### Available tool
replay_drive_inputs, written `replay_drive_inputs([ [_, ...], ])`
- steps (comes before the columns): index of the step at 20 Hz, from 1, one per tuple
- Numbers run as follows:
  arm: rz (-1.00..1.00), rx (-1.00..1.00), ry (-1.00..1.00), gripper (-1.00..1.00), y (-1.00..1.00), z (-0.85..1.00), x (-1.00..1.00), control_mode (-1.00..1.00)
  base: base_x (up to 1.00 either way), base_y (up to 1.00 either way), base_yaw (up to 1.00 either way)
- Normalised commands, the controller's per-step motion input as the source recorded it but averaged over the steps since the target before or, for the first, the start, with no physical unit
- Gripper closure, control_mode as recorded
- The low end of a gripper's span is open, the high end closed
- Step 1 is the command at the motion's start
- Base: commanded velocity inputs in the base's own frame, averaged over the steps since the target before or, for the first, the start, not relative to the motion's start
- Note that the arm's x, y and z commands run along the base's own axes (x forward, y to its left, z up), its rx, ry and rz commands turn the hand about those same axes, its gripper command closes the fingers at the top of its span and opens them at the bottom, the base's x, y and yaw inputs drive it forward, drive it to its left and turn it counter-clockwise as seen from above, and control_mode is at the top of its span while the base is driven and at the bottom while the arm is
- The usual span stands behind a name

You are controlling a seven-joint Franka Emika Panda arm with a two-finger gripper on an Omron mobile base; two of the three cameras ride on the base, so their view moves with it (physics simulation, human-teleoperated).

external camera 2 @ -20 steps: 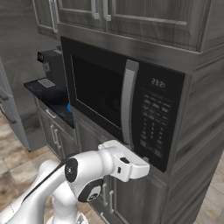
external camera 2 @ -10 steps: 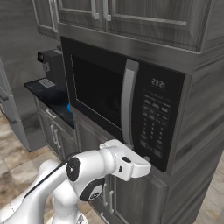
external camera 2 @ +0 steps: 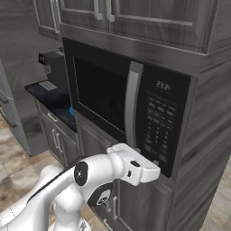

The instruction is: Pick the mushroom from the counter and place it in the microwave. Then turn on the microwave.

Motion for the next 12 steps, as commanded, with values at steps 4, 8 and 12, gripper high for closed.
replay_drive_inputs([
  [4, 0.01, 0.00, -0.02, -1.00, 0.00, 0.00, 0.00, -1.00, 0.00, 0.00, 0.00],
  [8, 0.01, 0.00, -0.03, -1.00, 0.00, 0.00, 0.00, -1.00, 0.00, 0.00, 0.00],
  [12, 0.00, 0.00, -0.07, -1.00, 0.00, -0.01, 0.00, -1.00, 0.00, 0.00, 0.00],
])
